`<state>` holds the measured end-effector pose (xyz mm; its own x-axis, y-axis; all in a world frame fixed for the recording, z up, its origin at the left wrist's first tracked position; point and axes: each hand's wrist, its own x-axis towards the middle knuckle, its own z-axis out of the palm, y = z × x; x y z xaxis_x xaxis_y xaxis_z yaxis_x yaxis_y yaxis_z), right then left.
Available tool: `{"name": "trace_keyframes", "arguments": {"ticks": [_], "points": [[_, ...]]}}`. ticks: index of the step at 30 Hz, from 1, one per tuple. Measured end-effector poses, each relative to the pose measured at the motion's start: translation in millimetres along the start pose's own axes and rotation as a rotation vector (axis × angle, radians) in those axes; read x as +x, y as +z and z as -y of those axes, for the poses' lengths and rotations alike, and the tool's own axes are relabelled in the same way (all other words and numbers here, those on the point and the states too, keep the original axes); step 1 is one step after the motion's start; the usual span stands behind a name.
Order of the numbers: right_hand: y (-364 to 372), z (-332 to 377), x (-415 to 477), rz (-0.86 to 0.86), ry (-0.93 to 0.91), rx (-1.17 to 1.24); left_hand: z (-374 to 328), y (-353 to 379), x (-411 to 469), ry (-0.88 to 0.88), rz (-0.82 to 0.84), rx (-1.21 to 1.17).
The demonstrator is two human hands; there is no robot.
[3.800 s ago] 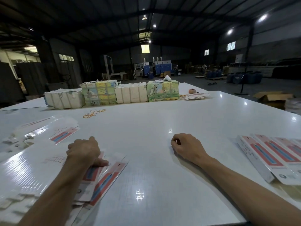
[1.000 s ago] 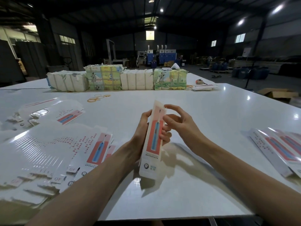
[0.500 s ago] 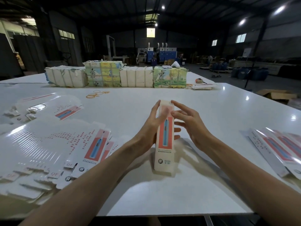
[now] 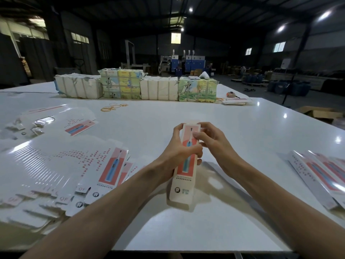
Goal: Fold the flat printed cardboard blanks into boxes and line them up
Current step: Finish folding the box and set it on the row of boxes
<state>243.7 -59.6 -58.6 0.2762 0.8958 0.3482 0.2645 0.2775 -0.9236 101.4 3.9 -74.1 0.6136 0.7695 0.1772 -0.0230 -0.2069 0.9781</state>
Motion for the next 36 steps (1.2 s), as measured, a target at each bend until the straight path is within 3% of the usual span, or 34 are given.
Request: {"name": "trace_keyframes", "arguments": {"ticks": [6, 10, 16, 23, 27, 36], "points": [[-1, -1, -2, -0.033, 0.030, 0.004, 3, -1, 2, -0.019, -0.015, -0.003], [-8, -2, 3, -0.141, 0.076, 0.094, 2, 0, 1, -0.031, 0.031, 0.020], [-16, -3, 9, -0.148, 0.114, 0.142, 1, 2, 1, -0.031, 0.122, 0.067], [-21, 4, 5, -0.082, -0.079, -0.081, 0, 3, -2, 0.000, 0.140, 0.076], [-21, 8, 8, -0.053, 0.001, 0.080, -2, 1, -3, -0.018, 0.170, -0.001], [-26, 9, 11, -0.160, 0.182, 0.292, -5, 3, -8, 0.033, 0.199, 0.094]]}}
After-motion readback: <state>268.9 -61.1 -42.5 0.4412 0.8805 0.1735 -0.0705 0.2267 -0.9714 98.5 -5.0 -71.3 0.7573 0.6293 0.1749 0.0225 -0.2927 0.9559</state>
